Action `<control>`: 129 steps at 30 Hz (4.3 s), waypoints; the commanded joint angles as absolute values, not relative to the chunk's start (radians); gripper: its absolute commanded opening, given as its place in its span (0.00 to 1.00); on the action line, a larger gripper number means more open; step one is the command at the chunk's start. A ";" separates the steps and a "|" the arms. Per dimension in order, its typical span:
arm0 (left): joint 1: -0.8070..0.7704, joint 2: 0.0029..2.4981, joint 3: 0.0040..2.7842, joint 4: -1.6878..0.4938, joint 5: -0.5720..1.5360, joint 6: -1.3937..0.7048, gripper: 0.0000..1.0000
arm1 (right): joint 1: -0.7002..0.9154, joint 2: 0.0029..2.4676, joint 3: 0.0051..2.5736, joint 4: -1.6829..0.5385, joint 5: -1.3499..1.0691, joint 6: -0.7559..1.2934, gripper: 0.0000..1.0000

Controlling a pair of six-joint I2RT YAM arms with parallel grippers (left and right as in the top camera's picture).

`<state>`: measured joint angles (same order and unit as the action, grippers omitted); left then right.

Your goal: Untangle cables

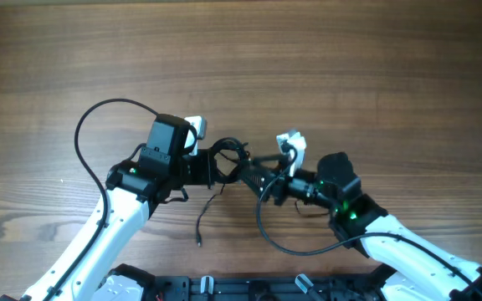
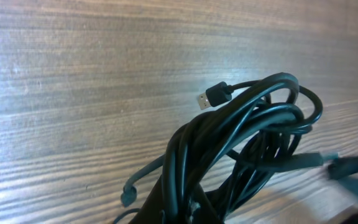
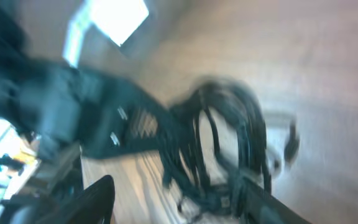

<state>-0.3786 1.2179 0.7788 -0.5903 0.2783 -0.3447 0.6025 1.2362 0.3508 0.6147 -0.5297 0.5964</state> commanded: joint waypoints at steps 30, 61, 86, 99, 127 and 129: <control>-0.376 1.206 0.789 -0.596 0.378 -0.322 0.05 | 0.586 1.255 0.356 0.439 -0.593 0.500 0.39; -0.376 1.206 0.789 -0.596 0.411 -0.461 0.06 | 0.586 1.255 0.356 0.475 -0.559 0.439 0.04; -0.562 1.206 0.789 -0.421 0.490 -0.449 0.04 | 0.586 1.307 0.356 0.639 -0.363 0.739 0.05; -0.588 1.179 0.790 -0.358 0.584 -0.378 0.04 | 0.580 1.305 0.356 0.642 -0.310 0.759 0.45; -0.160 1.220 0.789 -0.431 1.096 -0.031 0.04 | 0.469 1.136 0.356 0.601 -0.402 0.523 0.94; -0.160 1.232 0.789 -0.435 1.096 -0.034 0.04 | 0.442 1.132 0.356 0.601 -0.410 0.524 0.99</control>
<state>-0.1616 1.2049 0.7788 -0.4309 0.9916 -0.1066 0.4805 1.1503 0.3428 0.5926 -0.3889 0.5777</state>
